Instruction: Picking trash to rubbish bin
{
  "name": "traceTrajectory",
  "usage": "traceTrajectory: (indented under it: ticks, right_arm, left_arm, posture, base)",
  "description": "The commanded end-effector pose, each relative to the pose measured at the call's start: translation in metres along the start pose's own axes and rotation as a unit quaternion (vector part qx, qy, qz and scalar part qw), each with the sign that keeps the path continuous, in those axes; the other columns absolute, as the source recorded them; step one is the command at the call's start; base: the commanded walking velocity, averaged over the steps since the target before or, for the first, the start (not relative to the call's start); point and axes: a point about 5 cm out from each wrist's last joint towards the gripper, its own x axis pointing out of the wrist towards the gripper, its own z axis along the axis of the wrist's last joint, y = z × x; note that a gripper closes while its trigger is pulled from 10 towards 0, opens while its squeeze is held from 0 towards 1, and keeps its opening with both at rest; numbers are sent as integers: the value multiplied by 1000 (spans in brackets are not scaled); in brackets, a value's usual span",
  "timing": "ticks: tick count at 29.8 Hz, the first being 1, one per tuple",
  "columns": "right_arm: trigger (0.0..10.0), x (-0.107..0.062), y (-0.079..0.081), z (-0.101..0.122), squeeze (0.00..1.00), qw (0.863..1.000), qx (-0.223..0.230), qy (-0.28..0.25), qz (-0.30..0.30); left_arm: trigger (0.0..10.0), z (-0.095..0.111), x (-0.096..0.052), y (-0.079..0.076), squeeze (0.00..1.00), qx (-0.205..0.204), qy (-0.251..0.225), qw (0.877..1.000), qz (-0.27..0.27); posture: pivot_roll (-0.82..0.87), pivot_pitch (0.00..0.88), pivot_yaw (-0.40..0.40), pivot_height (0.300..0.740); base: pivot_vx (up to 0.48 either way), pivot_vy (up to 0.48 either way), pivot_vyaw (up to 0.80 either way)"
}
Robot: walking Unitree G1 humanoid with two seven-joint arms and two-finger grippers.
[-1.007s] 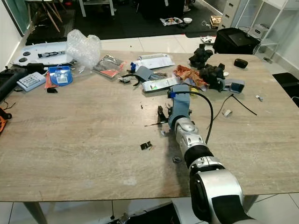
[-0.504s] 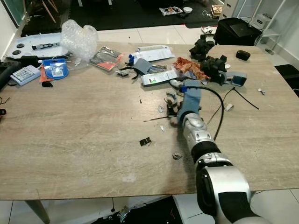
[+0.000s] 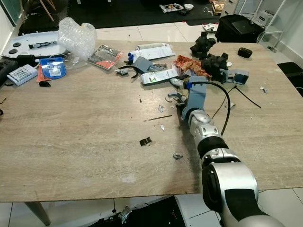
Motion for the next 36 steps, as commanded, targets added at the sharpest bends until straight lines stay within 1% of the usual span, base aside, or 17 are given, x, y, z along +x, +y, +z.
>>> traceTrajectory:
  ticks: [1,9,10,12,14,16,19,20,21,22,25,28,32,33,34,35,36]
  right_arm:
    - [0,-4,-8,-26,0,998,-6,68,-9]
    - [0,-4,-9,-25,0,997,3,78,2]
    - [0,-3,-7,-19,0,998,36,54,23]
    - [0,-3,-5,-15,0,997,58,37,37]
    - [0,-3,2,-2,0,983,146,-21,108]
    - [0,-3,2,-2,0,983,146,-21,108]
    - [0,-12,9,4,0,939,228,-88,242]
    - [0,-12,9,4,0,939,228,-88,242]
    - [0,-18,8,3,0,914,253,-113,298]
    - [0,-18,8,3,0,914,253,-113,298]
    - [0,-28,5,-1,0,889,264,-136,348]
    - [0,-32,3,-3,0,882,260,-147,364]
    - [0,-44,-2,2,0,853,272,-181,407]
    - [0,-44,-2,2,0,853,272,-181,407]
    - [0,-54,1,5,0,823,280,-192,455]
    - [0,-54,1,5,0,823,280,-192,455]
    - [0,-60,5,5,0,810,282,-192,478]
  left_arm:
    - [10000,-12,-3,3,0,-10,22,1000,6]
    - [10000,-10,-1,-5,0,-18,26,999,3]
    - [10000,-7,0,-6,0,-21,25,999,2]
    - [10000,-5,1,-7,0,-22,25,999,1]
    - [10000,3,3,-11,0,-25,20,999,-2]
    - [10000,3,3,-11,0,-25,20,999,-2]
    - [10000,18,8,-15,0,-26,12,1000,-9]
    - [10000,18,8,-15,0,-26,12,1000,-9]
    - [10000,27,10,-20,0,-24,6,1000,-14]
    - [10000,27,10,-20,0,-24,6,1000,-14]
    - [10000,38,12,-24,0,-19,-1,1000,-20]
    - [10000,43,13,-27,0,-13,-4,1000,-25]
    - [10000,51,15,-32,0,0,-5,999,-34]
    - [10000,51,15,-32,0,0,-5,999,-34]
    - [10000,56,16,-35,0,5,-7,999,-41]
    - [10000,56,16,-35,0,5,-7,999,-41]
    - [10000,58,16,-36,0,7,-9,999,-43]
  posture:
    - [223,338,-24,740]
    - [208,298,-36,740]
    - [200,283,-39,740]
    - [198,278,-39,740]
    - [175,240,-41,740]
    - [175,240,-41,740]
    - [149,203,-41,740]
    - [149,203,-41,740]
    - [118,170,-39,740]
    - [118,170,-39,740]
    - [86,151,-35,740]
    - [68,145,-30,740]
    - [36,129,-21,740]
    - [36,129,-21,740]
    - [21,115,-21,740]
    - [21,115,-21,740]
    - [21,115,-21,740]
  base:
    - [0,0,0]
    - [0,0,0]
    - [0,0,0]
    - [0,0,0]
    - [0,0,0]
    - [0,0,0]
    - [0,0,0]
    - [0,0,0]
    - [0,0,0]
    - [0,0,0]
    - [0,0,0]
    - [0,0,0]
    - [0,0,0]
    - [0,0,0]
    - [0,0,0]
    - [0,0,0]
    - [0,0,0]
